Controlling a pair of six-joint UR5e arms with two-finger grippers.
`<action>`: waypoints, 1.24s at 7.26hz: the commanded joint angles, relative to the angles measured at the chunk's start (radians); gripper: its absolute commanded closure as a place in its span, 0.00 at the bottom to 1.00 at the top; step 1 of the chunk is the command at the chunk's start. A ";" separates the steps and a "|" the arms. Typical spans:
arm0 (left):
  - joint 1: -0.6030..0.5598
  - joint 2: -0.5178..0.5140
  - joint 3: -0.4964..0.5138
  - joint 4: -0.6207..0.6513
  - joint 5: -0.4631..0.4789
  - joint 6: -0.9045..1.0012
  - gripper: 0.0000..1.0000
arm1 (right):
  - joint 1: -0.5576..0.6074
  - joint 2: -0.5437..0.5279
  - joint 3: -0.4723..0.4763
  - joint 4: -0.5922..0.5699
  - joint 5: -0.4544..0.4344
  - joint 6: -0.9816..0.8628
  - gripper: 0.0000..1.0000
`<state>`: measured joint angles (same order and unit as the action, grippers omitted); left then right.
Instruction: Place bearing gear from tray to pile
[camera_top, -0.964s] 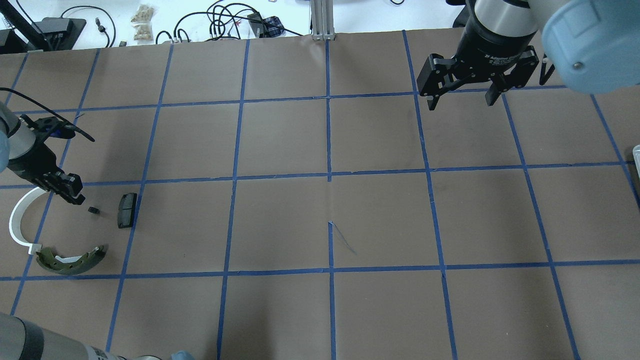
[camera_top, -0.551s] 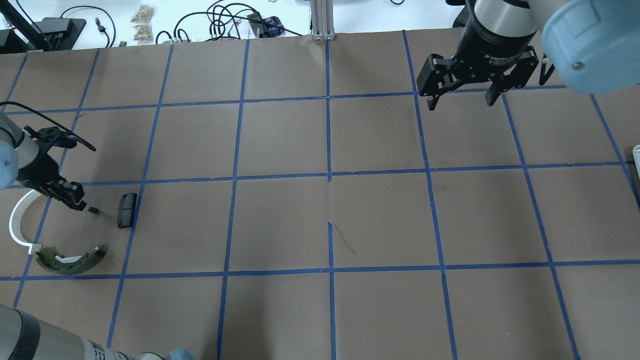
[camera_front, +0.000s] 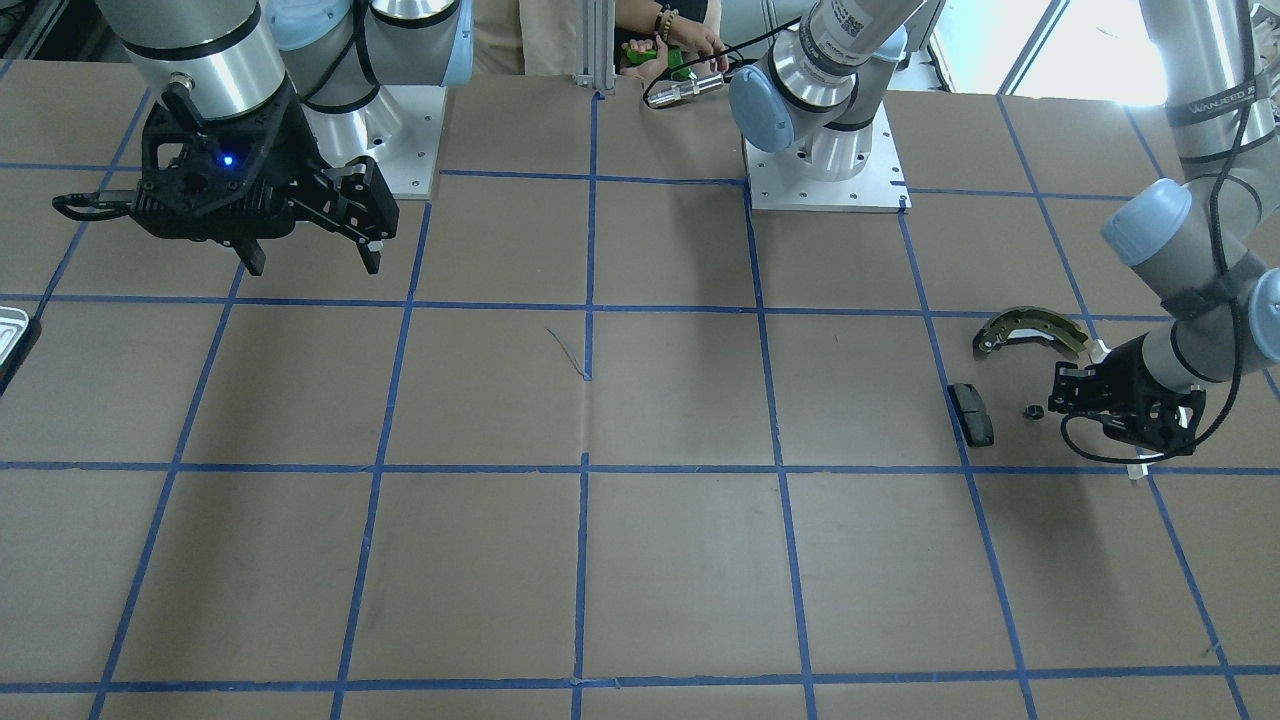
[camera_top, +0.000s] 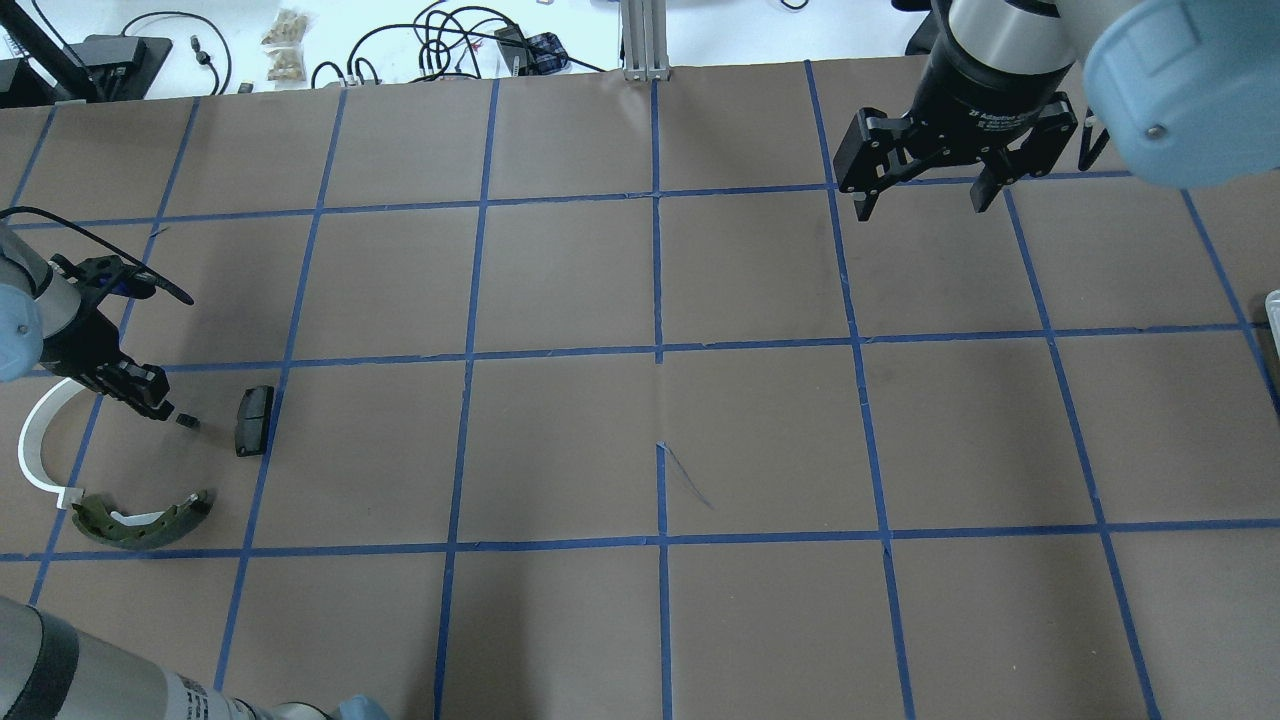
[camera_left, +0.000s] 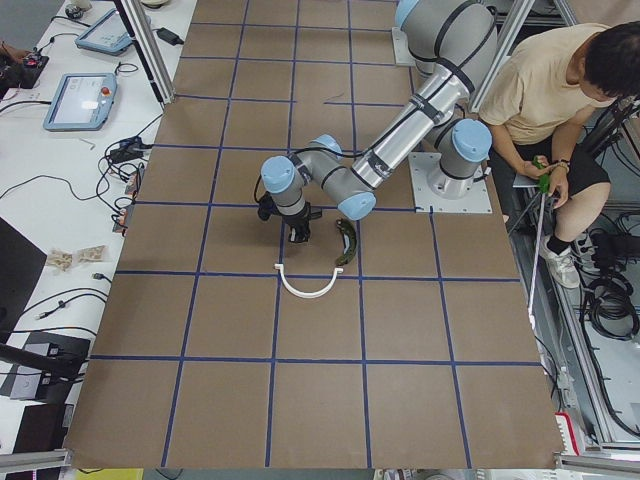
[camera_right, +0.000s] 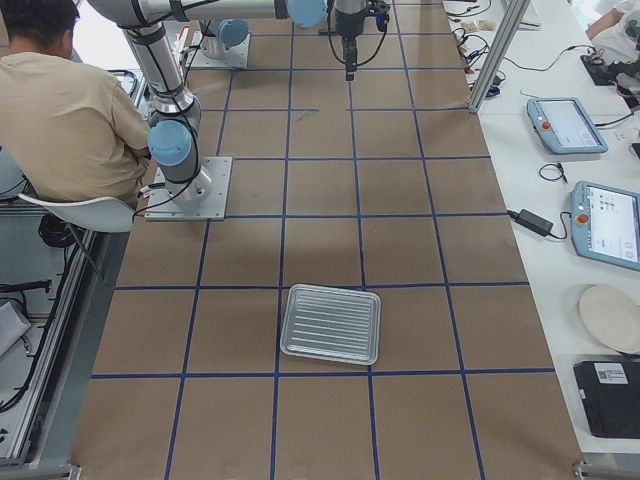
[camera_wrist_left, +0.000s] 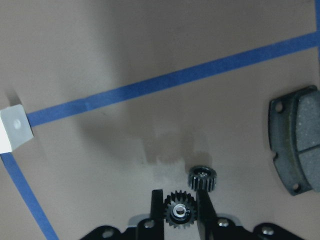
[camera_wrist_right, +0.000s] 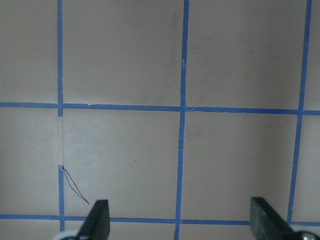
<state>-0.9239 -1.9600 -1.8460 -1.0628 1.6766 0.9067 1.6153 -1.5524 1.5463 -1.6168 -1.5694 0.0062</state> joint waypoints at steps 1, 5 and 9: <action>0.000 -0.004 -0.007 0.001 0.003 0.003 0.95 | 0.000 0.000 0.000 0.000 0.000 0.000 0.00; -0.006 0.019 -0.002 -0.015 0.034 0.003 0.03 | 0.002 0.000 0.002 0.000 0.000 0.000 0.00; -0.082 0.131 0.002 -0.120 0.018 -0.041 0.00 | 0.002 0.000 0.002 0.000 0.000 0.000 0.00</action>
<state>-0.9697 -1.8695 -1.8443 -1.1530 1.6999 0.8919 1.6168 -1.5524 1.5478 -1.6168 -1.5693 0.0061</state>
